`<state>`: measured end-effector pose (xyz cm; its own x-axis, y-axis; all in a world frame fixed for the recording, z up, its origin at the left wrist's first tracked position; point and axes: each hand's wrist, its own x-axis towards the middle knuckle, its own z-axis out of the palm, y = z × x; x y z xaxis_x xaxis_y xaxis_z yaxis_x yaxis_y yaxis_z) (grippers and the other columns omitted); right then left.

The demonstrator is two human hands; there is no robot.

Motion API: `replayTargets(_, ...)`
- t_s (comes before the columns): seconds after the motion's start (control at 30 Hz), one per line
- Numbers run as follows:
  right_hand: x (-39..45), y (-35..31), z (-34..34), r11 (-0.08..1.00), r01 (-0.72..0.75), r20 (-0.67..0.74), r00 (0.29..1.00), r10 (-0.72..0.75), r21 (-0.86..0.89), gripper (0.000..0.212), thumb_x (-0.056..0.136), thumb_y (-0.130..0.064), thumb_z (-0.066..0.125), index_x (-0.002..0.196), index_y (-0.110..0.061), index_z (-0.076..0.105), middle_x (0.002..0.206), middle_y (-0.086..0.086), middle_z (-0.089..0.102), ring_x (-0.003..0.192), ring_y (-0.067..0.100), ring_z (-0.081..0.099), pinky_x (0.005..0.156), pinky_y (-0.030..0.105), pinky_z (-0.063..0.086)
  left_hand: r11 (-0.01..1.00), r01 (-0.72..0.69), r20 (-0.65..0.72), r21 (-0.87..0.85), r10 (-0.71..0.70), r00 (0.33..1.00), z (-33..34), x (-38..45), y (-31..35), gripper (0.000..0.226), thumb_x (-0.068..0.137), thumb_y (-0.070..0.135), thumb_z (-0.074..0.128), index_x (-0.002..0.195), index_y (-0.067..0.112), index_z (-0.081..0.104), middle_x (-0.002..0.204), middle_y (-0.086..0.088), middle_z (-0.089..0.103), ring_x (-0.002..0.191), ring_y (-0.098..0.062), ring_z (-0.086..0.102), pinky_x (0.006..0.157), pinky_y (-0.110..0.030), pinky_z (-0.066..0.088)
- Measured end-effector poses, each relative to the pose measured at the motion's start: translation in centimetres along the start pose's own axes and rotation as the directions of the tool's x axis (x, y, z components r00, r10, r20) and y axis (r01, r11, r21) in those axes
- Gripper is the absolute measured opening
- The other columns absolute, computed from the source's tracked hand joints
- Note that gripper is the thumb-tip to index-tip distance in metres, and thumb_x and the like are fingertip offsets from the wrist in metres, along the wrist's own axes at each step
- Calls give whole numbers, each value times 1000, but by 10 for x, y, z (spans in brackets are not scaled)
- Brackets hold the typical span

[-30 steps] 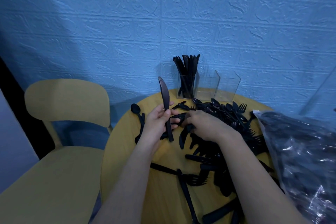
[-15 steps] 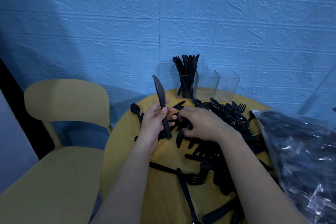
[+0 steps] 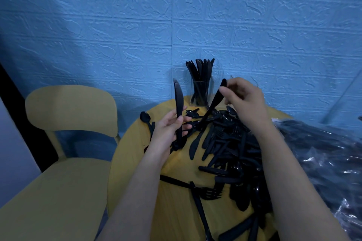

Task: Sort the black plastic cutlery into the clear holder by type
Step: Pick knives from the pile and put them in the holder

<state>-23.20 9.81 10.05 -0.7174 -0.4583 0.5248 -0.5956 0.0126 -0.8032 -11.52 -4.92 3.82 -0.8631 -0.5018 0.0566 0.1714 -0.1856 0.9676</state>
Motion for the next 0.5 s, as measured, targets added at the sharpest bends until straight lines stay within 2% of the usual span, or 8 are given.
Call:
replayTargets(0.13, 2, -8, 1, 993, -88, 95, 992, 80, 84, 7, 87, -18, 67, 81, -20, 64, 55, -14, 56, 54, 1, 50, 58, 13, 42, 991, 85, 108, -104, -74, 991, -2, 1, 2, 34, 95, 7, 51, 125, 20, 59, 95, 2, 72, 85, -12, 68, 77, -25, 56)
replayTargets(0.27, -1, -11, 12, 976, -154, 166, 978, 129, 154, 9, 84, -14, 68, 78, -19, 64, 58, -13, 60, 53, -1, 50, 57, 12, 43, 981, 170, 277, -88, -140, 951, 2, -3, 4, 33, 94, 5, 50, 120, 21, 61, 101, 2, 73, 89, -14, 69, 77, -29, 56)
replayTargets(0.37, -1, -8, 21, 988, -146, 169, 976, 135, 56, 11, 85, -12, 68, 78, -18, 63, 65, -5, 59, 51, -3, 48, 56, 11, 41, 973, 208, 360, -102, -159, 919, 6, -5, 4, 30, 94, 4, 47, 113, 22, 62, 100, 1, 73, 87, -15, 70, 72, -27, 56)
replayTargets(0.5, 0, 5, 31, 985, -106, 104, 987, 120, -137, 15, 86, -20, 68, 76, -27, 60, 67, -11, 57, 58, -2, 50, 61, 12, 40, 963, 241, 436, -116, -169, 884, 9, -6, 3, 32, 95, 4, 44, 117, 23, 58, 104, -1, 73, 88, -15, 70, 73, -26, 57)
